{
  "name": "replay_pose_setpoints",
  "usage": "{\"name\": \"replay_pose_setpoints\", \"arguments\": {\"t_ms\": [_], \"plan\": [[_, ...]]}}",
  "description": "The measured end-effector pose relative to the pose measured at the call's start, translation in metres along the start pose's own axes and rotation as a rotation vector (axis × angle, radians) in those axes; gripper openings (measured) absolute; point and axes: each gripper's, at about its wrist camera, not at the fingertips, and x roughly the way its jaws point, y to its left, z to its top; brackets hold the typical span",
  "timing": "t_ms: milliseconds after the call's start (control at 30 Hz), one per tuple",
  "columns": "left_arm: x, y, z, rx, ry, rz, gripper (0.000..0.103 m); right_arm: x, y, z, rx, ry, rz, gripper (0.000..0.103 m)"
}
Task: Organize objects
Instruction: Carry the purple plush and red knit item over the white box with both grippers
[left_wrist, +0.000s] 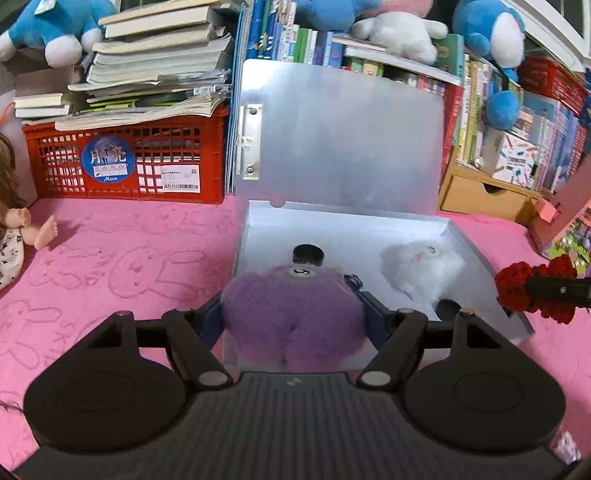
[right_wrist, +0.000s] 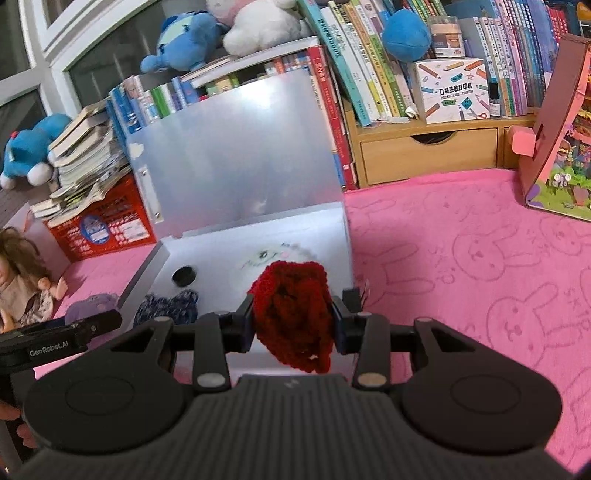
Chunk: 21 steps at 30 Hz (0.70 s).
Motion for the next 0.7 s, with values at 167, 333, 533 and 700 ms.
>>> {"name": "replay_pose_setpoints", "arguments": {"t_ms": [167,333,533,700], "plan": [[0.021,0.002,0.010,-0.014,0.027,0.006,0.078,0.016,-0.003,0.012,0.028,0.009,0.006,0.044],[0.034,-0.003,0.009,0.016,0.024,0.002,0.078,0.035,0.006,0.010,0.032,0.039,0.028,0.044],[0.049,-0.008,0.010,0.020,0.033,0.002,0.078,0.056,0.018,0.006,0.027,0.076,0.047,0.044],[0.063,-0.015,0.019,0.062,0.031,0.009,0.078,0.071,0.024,0.012,-0.013,0.084,0.048,0.044]]}}
